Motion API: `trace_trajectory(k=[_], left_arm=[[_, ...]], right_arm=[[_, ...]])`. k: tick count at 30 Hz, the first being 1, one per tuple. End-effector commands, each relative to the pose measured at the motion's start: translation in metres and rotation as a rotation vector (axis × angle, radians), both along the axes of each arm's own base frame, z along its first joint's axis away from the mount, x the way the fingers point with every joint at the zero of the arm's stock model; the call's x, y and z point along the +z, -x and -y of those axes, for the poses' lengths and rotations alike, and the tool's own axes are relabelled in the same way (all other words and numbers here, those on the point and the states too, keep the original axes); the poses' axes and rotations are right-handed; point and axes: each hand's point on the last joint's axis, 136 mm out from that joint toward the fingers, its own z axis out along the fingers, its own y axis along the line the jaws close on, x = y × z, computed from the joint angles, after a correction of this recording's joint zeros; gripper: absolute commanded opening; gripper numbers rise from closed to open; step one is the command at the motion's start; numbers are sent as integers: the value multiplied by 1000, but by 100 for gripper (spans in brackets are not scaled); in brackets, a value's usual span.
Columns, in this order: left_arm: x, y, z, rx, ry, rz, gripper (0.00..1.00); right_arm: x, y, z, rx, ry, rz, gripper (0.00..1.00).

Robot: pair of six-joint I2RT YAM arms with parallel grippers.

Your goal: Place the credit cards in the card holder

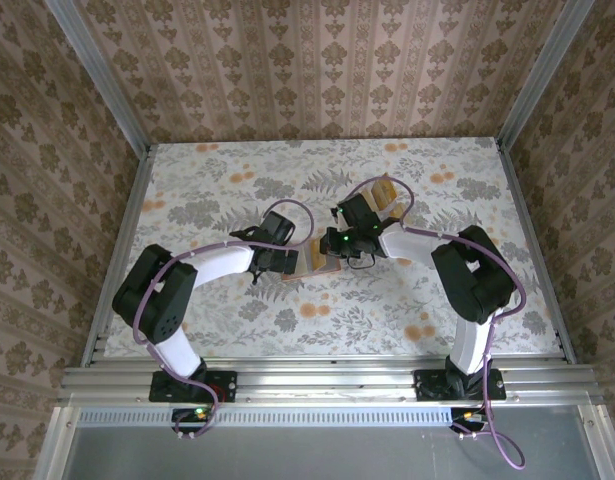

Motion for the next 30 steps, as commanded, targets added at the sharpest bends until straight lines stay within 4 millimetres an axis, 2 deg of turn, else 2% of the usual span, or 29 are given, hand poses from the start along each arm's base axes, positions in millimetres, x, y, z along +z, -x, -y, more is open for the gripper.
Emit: trace_trajectory(k=[1,6,15,30], left_arm=[[-11,18,-21,12,-96,-59,100],[-11,18,-22,12,-99,-57,100],[-12,18,-23,14,-107,-58,100],[-12,18,-24,15,-111,-60,100]], right_arm=[[6,-4,1,-15,-59,13,0],[11,-8,-4,-13,-135,41,0],[7,-14,-11,-12,-246,79,0],[-4,-20,-10,-19,-280,107,0]])
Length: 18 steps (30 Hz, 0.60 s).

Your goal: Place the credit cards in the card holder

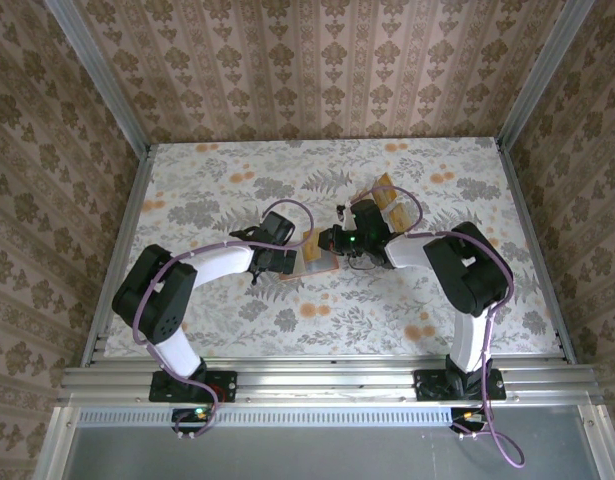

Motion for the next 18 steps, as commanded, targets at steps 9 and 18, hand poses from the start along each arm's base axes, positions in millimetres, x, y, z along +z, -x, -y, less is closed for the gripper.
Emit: trace_trajectory(k=[9,18], left_arm=[[-14,19,-19,5,-87,-71,100],[-14,19,-19,4,-88,-72,100]], right_arm=[[-15,1,-3,22,-39,-9,0],[-6,-1,4,-5,-62,14,0]])
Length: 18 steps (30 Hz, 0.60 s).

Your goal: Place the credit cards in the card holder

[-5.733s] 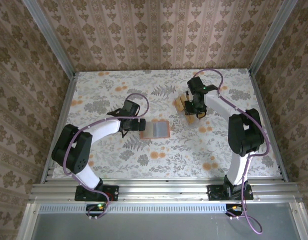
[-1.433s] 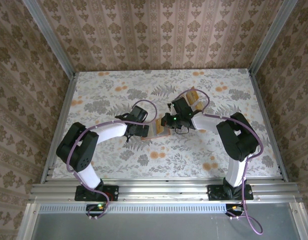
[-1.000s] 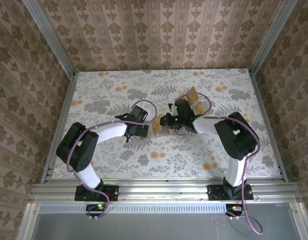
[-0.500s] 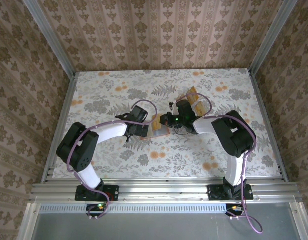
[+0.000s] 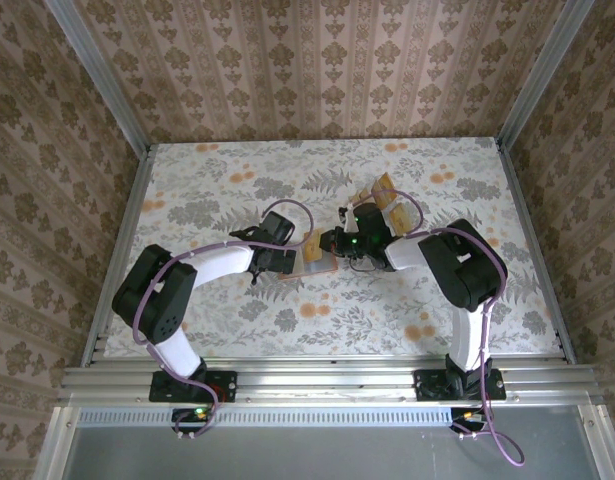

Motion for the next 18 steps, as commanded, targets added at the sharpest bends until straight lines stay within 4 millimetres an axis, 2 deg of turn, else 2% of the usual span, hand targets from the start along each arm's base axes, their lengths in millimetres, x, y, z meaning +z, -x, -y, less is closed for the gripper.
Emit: trace_trajectory(k=[1,9,18], left_arm=[[-14,20,-18,2,-83,-76,100],[-14,20,-18,2,-82,-76,100],[-15,20,-18,1,-85,-79,100]], right_arm=[[6,1,3,1,-30,13,0],[17,0,-1,18,-64,42,0],[14,-2,-5,21,-85,35,0]])
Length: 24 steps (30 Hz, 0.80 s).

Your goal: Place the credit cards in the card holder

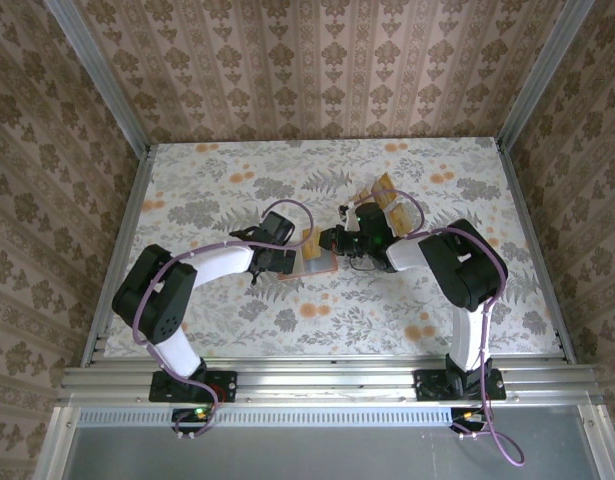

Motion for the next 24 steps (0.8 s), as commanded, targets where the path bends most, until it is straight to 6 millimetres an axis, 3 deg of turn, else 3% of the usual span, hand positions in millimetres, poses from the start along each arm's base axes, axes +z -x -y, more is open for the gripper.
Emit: trace_trajectory(k=[1,24], left_arm=[[-14,20,-18,1,-84,-77,100],[-16,20,-18,2,-85,-81,100]], right_arm=[[3,0,-2,14,-35,11,0],[-24,12,-3,51,-28,-38,0]])
